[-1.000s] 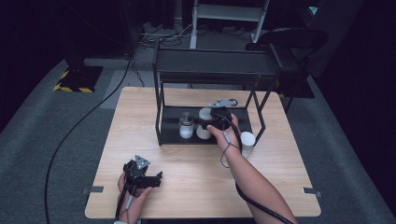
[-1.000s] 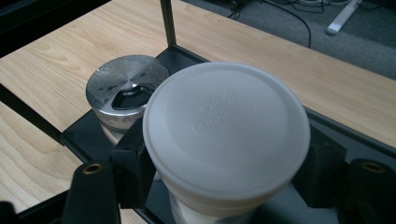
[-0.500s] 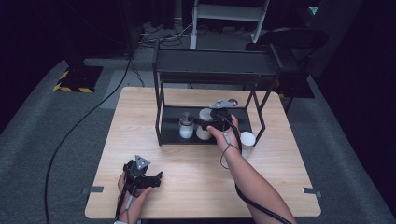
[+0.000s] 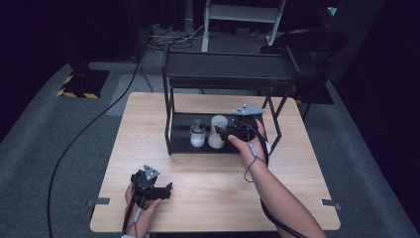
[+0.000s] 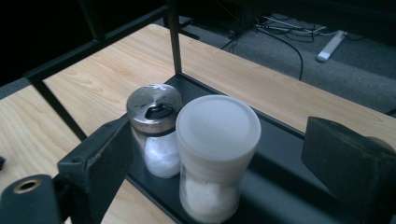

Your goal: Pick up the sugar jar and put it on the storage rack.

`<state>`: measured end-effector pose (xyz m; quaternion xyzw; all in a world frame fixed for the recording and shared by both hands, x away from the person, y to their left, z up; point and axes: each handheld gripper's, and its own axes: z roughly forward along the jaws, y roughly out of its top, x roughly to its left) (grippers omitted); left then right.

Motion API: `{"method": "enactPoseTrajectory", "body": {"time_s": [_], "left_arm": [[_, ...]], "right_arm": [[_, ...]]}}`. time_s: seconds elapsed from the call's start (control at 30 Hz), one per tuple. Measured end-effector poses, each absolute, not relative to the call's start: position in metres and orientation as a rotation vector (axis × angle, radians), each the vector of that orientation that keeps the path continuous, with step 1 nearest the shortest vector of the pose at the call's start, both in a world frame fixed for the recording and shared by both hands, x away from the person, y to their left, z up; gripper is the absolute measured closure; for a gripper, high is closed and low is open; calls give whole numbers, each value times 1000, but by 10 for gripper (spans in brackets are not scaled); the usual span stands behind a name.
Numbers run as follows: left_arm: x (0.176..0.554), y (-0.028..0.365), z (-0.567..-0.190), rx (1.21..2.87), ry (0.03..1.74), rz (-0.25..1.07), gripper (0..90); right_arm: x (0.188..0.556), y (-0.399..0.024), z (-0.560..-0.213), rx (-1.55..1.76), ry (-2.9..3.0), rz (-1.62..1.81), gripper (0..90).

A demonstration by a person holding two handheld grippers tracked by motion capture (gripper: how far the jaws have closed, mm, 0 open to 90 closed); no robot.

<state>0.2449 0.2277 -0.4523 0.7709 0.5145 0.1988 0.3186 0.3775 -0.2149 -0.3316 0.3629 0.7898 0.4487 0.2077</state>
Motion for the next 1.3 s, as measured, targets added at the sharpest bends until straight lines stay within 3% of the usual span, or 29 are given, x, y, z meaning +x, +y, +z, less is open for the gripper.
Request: {"method": "enactPoseTrajectory", "body": {"time_s": [0.63,1.3], "left_arm": [[245,228,-452,2029,1352,523,41],[245,228,-452,2029,1351,523,41]], "right_arm": [[341,-248,-310,929,2206,1254,78],[318,-282,-310,928,2195,1233,49]]}}
